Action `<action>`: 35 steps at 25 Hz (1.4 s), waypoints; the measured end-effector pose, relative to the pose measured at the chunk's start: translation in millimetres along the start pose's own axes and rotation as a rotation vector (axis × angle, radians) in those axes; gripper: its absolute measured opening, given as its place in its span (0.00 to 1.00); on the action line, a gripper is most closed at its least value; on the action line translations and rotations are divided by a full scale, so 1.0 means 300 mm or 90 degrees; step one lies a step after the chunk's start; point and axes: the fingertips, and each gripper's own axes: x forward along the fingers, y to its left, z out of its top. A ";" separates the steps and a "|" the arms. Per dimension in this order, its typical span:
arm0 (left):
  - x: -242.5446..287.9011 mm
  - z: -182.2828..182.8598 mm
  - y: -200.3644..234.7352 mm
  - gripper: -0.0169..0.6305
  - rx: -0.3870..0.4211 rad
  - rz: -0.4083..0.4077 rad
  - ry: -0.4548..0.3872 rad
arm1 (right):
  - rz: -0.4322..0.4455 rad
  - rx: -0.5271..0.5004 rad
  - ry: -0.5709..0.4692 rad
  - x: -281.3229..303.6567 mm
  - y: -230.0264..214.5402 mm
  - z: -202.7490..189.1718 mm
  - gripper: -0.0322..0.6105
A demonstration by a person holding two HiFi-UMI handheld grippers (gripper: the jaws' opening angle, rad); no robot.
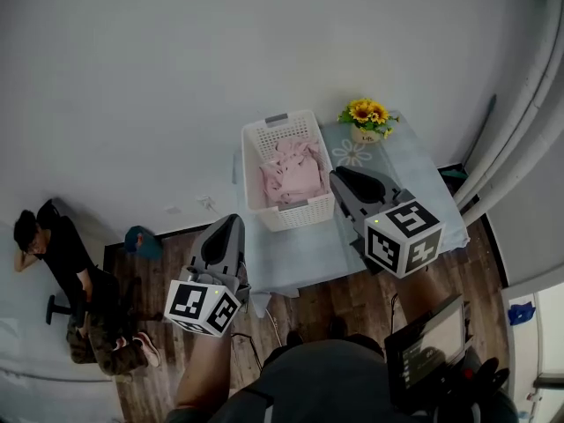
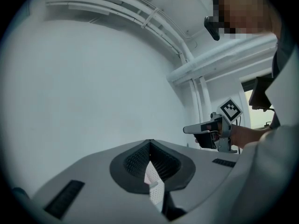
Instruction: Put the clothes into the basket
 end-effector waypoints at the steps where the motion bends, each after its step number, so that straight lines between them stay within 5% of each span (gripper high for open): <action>1: -0.015 0.010 0.004 0.03 0.006 0.000 0.000 | -0.001 -0.001 -0.003 -0.010 0.018 0.004 0.13; 7: -0.135 0.058 0.050 0.03 0.027 0.017 -0.031 | -0.025 -0.004 -0.019 -0.054 0.139 0.009 0.11; 20: -0.362 0.076 0.085 0.03 0.014 -0.036 -0.054 | -0.070 -0.026 -0.031 -0.154 0.412 -0.029 0.08; 35: -0.360 0.060 0.081 0.03 0.003 -0.052 -0.052 | -0.092 -0.007 -0.039 -0.178 0.420 -0.046 0.07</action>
